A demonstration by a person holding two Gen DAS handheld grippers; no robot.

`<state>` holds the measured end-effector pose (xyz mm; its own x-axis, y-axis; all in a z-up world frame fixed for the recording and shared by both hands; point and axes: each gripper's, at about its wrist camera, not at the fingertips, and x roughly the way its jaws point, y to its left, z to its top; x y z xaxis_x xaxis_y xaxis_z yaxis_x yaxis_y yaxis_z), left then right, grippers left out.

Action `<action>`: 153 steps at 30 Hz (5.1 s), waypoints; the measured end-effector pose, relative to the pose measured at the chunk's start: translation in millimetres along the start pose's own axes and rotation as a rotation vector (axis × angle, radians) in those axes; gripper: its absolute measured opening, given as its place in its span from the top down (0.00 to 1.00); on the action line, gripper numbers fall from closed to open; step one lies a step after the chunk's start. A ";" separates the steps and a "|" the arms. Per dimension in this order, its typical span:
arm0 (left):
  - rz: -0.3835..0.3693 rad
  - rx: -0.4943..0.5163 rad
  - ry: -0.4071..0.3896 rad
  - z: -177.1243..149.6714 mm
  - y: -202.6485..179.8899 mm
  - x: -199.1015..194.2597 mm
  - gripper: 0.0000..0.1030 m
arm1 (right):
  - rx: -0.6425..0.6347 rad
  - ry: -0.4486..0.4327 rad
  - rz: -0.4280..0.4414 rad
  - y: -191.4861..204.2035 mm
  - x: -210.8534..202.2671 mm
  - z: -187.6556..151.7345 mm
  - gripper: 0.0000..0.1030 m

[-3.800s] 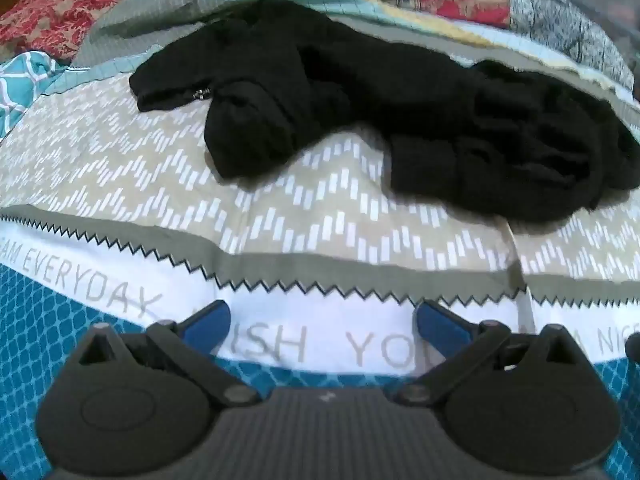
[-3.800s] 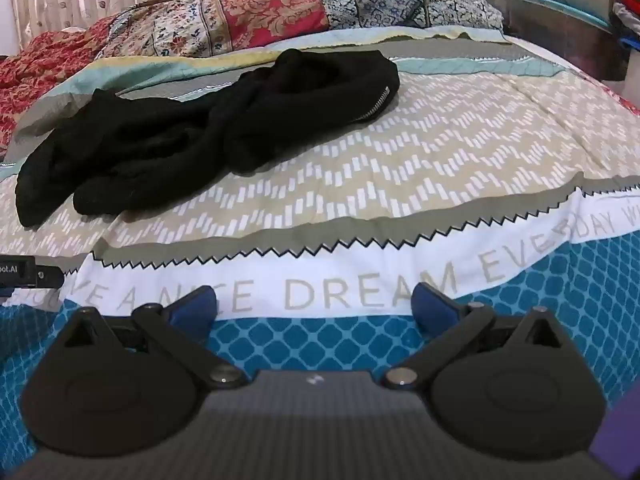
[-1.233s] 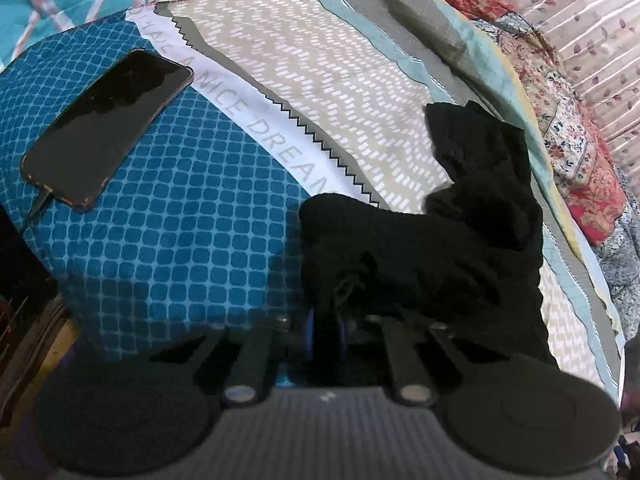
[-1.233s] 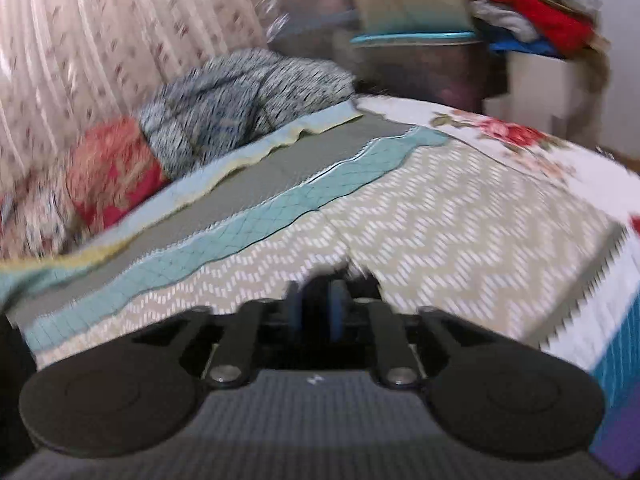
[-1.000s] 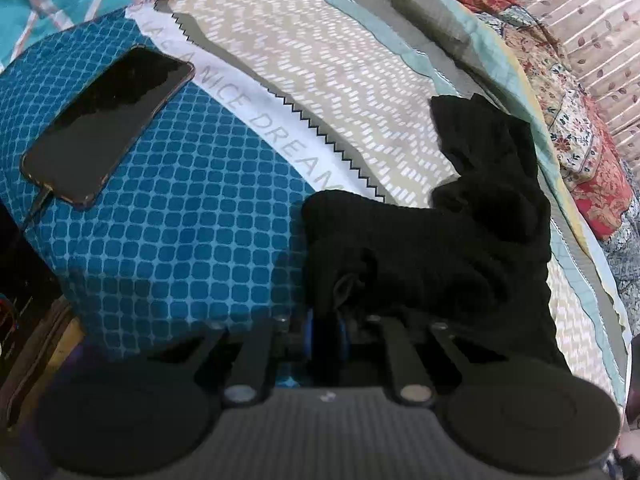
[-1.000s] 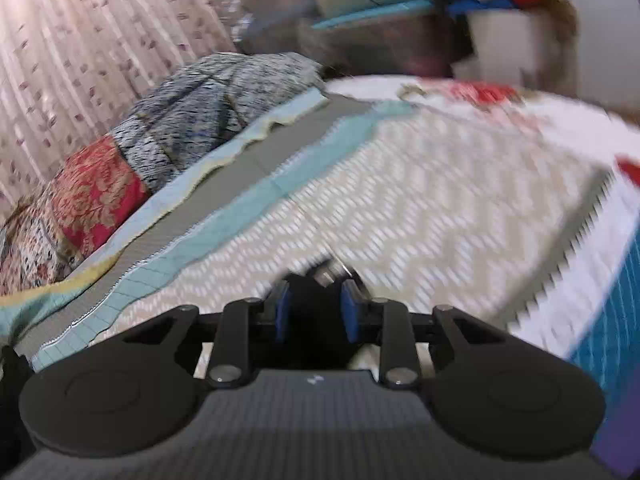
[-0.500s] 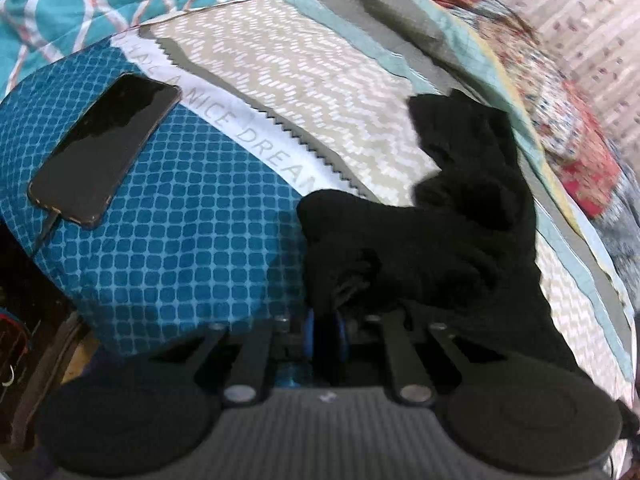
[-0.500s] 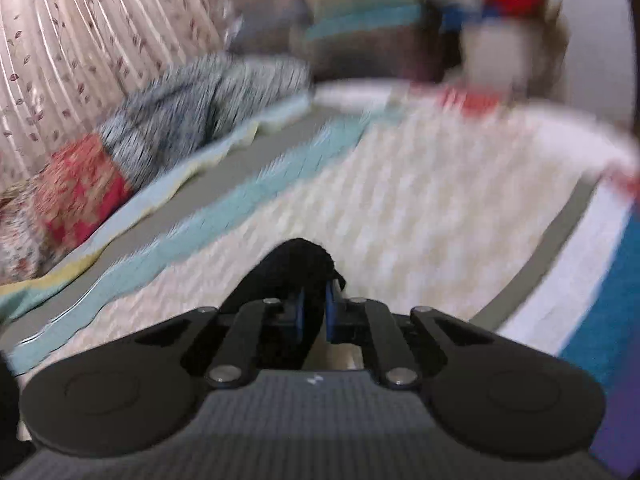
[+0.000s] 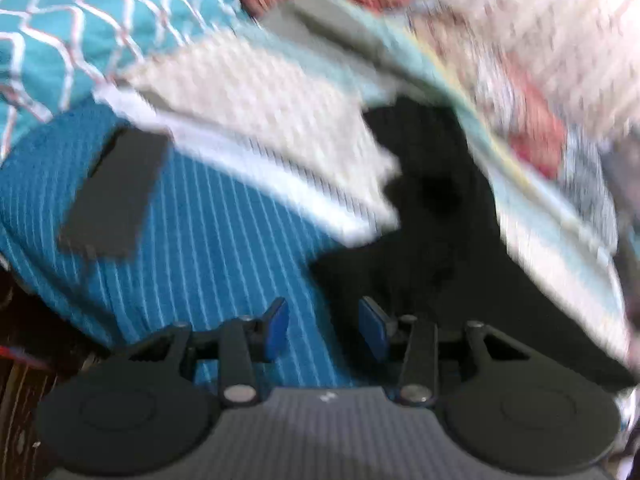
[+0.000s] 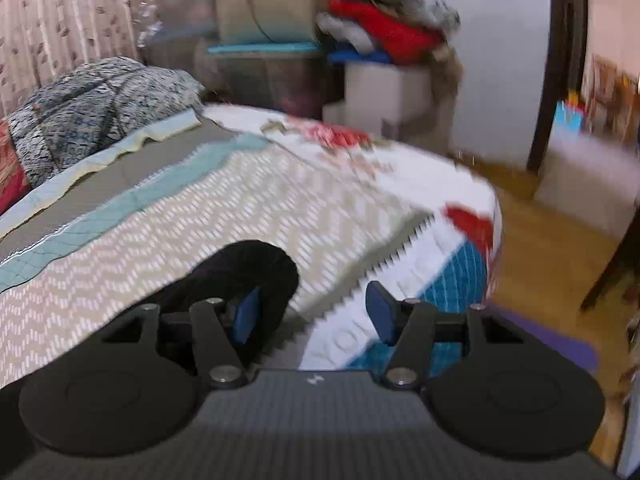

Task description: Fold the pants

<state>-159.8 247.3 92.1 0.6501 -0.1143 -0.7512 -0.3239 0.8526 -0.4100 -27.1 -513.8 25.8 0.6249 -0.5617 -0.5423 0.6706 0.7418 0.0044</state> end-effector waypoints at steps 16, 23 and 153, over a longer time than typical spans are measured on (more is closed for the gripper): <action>-0.223 0.128 0.095 91.1 -92.3 222.9 0.76 | -0.182 0.035 0.529 147.8 -61.1 67.0 0.30; -0.270 0.119 -0.037 82.1 -73.6 166.3 0.84 | -0.554 0.180 1.013 446.5 -75.9 51.2 0.30; 0.152 0.273 -0.141 112.4 -79.5 99.5 0.34 | 0.193 0.140 0.202 140.0 135.8 68.3 0.91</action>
<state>7.9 225.5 108.0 0.7036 0.0802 -0.7061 -0.2406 0.9618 -0.1305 179.0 -511.3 10.1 0.7007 -0.3443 -0.6249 0.6108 0.7420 0.2761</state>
